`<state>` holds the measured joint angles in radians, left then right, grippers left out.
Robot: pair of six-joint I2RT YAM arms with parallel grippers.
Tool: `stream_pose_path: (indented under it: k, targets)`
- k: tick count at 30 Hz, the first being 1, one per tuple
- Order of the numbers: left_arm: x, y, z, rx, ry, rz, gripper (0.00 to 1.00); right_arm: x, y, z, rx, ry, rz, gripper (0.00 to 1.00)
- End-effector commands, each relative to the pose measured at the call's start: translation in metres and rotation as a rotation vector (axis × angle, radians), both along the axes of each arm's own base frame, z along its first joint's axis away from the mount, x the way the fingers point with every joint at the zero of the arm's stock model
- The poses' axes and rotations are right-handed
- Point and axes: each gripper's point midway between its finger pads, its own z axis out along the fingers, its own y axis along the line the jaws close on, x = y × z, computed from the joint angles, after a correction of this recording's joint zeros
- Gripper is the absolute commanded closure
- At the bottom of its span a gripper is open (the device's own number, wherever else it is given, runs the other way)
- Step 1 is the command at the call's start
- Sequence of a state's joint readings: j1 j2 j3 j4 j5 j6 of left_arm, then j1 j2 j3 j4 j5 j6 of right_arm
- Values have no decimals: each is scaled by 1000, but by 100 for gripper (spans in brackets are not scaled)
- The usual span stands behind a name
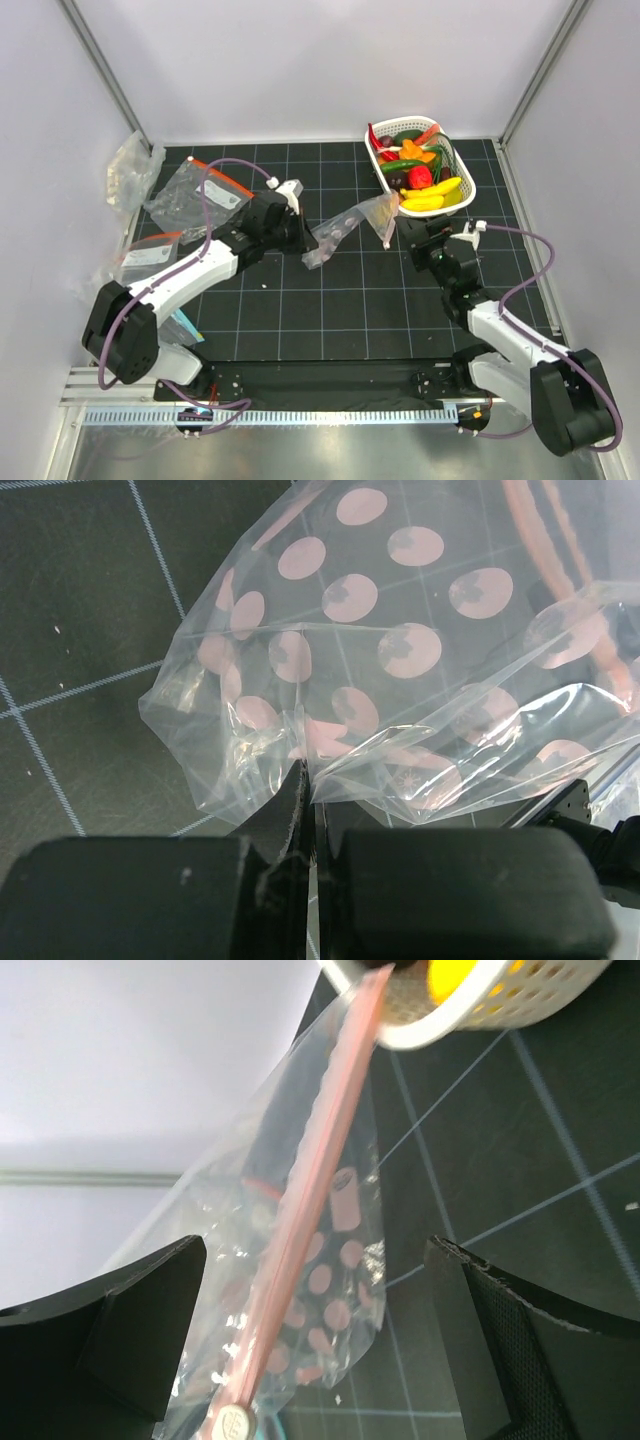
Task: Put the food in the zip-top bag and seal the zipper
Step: Pick up the zipper food storage bag at the center of the board.
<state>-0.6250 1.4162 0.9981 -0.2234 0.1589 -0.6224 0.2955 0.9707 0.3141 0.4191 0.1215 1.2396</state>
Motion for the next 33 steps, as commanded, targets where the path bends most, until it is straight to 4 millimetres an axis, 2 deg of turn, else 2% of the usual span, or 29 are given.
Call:
stream_pose_path:
  k: [1,4,6,10,11,16,17,24,27,28,29,30,31,32,33]
  targets:
    - [3,-8,16,-23,-29,-26,97,3,26,49,109,-159,131,1]
    - [1,-11,16,-27,-23,-39,97,7,24,49,106,-160,116,1]
    - [1,-11,16,-23,-24,-40,97,16,17,52,120,-155,60,2]
    - [2,-10,15,-12,-26,-37,97,30,28,53,138,-146,91,5]
    - [2,-10,15,-11,-25,-38,97,34,29,46,144,-124,87,7]
    - [3,-9,14,2,-29,-37,97,45,33,56,164,-154,89,12]
    - [3,-8,13,9,-27,-33,97,47,33,64,152,-175,92,14]
    - [4,-6,8,44,-17,-43,95,49,17,79,44,-171,19,31]
    - [4,-6,6,52,-16,-48,92,45,14,84,25,-206,15,54]
    - [3,-8,6,56,-23,-66,91,44,16,86,19,-217,30,70]
    - [1,-10,7,55,-23,-76,89,43,24,91,20,-230,74,76]
    - [1,-10,7,58,-26,-81,88,43,28,93,6,-237,100,79]
    - [1,-10,8,63,-31,-86,88,44,30,93,-3,-239,113,87]
    - [3,-8,9,73,-43,-78,87,40,39,96,-4,-249,170,91]
    - [4,-5,10,86,-54,-67,86,40,39,95,-12,-247,175,92]
